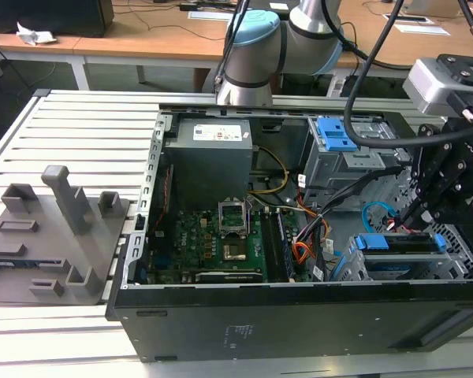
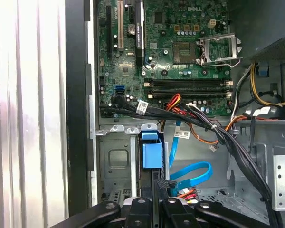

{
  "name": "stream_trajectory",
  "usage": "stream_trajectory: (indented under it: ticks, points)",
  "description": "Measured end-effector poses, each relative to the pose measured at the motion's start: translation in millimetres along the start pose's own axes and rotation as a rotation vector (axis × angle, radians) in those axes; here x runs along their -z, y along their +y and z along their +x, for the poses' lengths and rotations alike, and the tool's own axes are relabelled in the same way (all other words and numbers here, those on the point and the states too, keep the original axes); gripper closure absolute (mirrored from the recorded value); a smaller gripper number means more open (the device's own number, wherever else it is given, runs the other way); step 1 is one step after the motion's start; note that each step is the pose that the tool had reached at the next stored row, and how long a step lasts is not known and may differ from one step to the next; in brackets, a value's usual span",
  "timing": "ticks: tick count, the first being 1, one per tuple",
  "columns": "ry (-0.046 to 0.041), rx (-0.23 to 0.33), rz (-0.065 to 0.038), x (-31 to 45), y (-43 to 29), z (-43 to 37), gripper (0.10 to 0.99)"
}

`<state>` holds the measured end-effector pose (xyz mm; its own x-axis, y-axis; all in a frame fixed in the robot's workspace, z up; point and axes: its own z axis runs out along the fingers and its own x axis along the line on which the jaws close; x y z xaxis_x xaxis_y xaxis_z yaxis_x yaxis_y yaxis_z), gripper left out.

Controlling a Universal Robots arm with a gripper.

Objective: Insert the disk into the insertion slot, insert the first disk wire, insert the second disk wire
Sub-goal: 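Insert the second disk wire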

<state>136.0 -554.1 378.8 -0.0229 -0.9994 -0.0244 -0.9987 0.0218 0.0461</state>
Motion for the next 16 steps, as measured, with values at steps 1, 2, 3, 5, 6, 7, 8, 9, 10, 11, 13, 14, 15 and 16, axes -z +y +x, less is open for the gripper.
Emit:
stream_trajectory:
  ticks: [1,2,3,5,6,7,8,9,10,11,13,14,15,16]
  points:
    - [-0.0017,0.029,-0.001,-0.1,0.0,0.0,0.906]
    - [-0.0017,0.055,-0.002,-0.2,0.0,-0.1,0.906]
    - [-0.0014,0.065,-0.002,-0.3,-0.1,-0.2,0.906]
    - [-0.0012,0.068,-0.002,-0.3,0.0,-0.2,0.906]
    - [-0.0011,0.070,-0.002,-0.3,0.0,-0.2,0.894]
    - [-0.0011,0.071,-0.002,-0.2,0.0,-0.2,0.835]
    - [-0.0011,0.071,-0.002,-0.3,-0.1,-0.2,0.835]
    - [-0.0012,0.071,-0.002,-0.4,-0.1,-0.4,0.773]
    - [-0.0019,0.071,-0.002,-1.3,-0.1,-2.3,0.773]
    - [-0.0031,0.072,-0.002,-2.6,0.1,-8.3,0.773]
    - [-0.0039,0.076,-0.002,-5.3,0.1,-14.3,0.773]
    - [-0.0040,0.080,-0.002,-7.2,0.0,-14.7,0.773]
    - [-0.0036,0.085,-0.002,-8.9,-0.1,-14.9,0.773]
    - [-0.0031,0.090,-0.002,-10.5,-0.1,-15.3,0.773]
